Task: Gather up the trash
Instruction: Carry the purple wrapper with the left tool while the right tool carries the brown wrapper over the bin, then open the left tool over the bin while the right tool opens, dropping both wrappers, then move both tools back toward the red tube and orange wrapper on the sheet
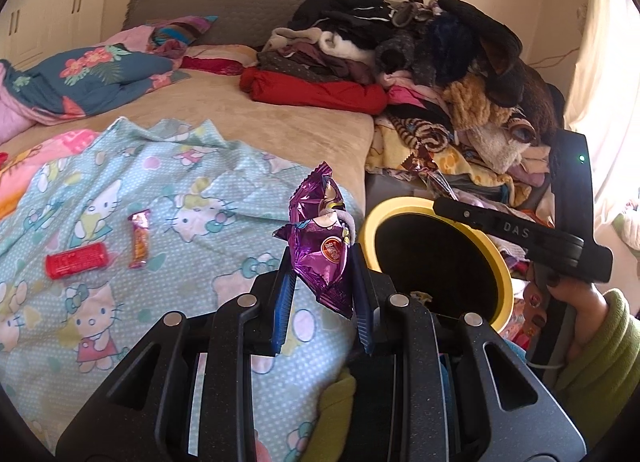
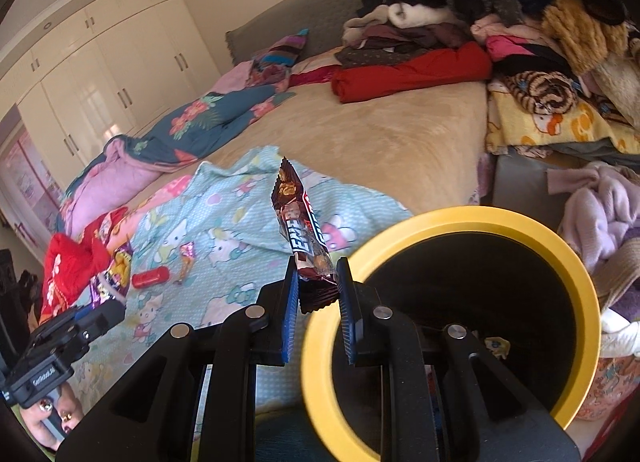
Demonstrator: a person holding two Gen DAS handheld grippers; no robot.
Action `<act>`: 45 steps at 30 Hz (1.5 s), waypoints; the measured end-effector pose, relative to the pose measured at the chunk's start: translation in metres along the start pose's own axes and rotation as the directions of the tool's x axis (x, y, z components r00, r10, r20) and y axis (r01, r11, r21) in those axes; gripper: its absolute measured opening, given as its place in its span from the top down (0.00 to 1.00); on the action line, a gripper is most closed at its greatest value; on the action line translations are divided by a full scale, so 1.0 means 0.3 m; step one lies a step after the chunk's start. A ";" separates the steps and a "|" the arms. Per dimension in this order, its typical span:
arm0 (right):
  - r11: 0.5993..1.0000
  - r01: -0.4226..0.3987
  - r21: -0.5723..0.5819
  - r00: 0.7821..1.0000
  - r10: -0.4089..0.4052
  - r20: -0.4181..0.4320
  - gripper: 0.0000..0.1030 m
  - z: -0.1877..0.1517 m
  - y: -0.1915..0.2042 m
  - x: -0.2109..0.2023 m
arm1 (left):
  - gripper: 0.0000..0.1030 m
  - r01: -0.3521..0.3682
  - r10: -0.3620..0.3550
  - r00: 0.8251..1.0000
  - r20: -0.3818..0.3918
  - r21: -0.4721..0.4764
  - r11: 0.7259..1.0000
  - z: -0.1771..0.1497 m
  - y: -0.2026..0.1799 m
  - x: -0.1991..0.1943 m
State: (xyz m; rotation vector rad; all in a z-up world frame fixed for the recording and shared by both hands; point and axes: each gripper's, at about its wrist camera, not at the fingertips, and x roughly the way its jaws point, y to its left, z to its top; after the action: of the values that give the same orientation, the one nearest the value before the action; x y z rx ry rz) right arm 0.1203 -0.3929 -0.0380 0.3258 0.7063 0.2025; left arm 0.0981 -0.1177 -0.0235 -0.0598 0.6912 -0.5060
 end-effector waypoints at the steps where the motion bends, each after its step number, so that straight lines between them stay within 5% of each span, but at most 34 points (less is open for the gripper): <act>1: 1.000 0.005 0.006 1.000 -0.005 0.001 0.82 -0.001 -0.010 -0.002 | 0.80 0.003 -0.003 1.000 -0.002 0.005 1.000 0.000 -0.010 0.004; 18: 0.982 0.116 0.149 0.993 -0.110 -0.045 0.82 -0.037 -0.243 -0.010 | 0.80 0.077 -0.069 0.995 -0.071 0.112 0.991 -0.029 -0.189 0.120; 27: 0.949 0.162 0.270 0.985 -0.139 -0.104 0.79 -0.084 -0.387 -0.007 | 0.79 0.167 -0.144 0.978 -0.148 0.162 0.972 -0.034 -0.310 0.264; 28: 0.945 0.163 0.284 0.985 -0.138 -0.104 0.77 -0.087 -0.399 -0.011 | 0.76 0.180 -0.155 0.975 -0.157 0.163 0.970 -0.030 -0.320 0.284; 30: 0.937 0.172 0.303 0.984 -0.149 -0.096 0.59 -0.084 -0.415 -0.020 | 0.65 0.202 -0.175 0.970 -0.169 0.157 0.967 -0.026 -0.330 0.321; 32: 0.928 0.193 0.318 0.981 -0.174 -0.085 0.47 -0.081 -0.430 -0.034 | 0.41 0.202 -0.176 0.970 -0.168 0.151 0.968 -0.023 -0.329 0.345; 34: 0.925 0.199 0.324 0.980 -0.187 -0.069 0.45 -0.074 -0.433 -0.046 | 0.21 0.186 -0.166 0.974 -0.154 0.130 0.974 -0.015 -0.309 0.348; 35: 0.927 0.203 0.315 0.979 -0.194 -0.060 0.42 -0.067 -0.427 -0.051 | 0.17 0.184 -0.169 0.976 -0.137 0.111 0.977 -0.011 -0.291 0.339; 45: 0.982 0.148 0.119 0.988 -0.153 0.033 0.29 -0.021 -0.162 -0.002 | 0.11 -0.044 0.044 0.999 -0.006 0.015 0.999 0.024 -0.040 0.215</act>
State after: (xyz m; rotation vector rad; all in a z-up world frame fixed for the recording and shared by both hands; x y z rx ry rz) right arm 0.1193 -0.4368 -0.0597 0.3844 0.6995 0.0105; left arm 0.1396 -0.1591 -0.0537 -0.0292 0.6934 -0.4693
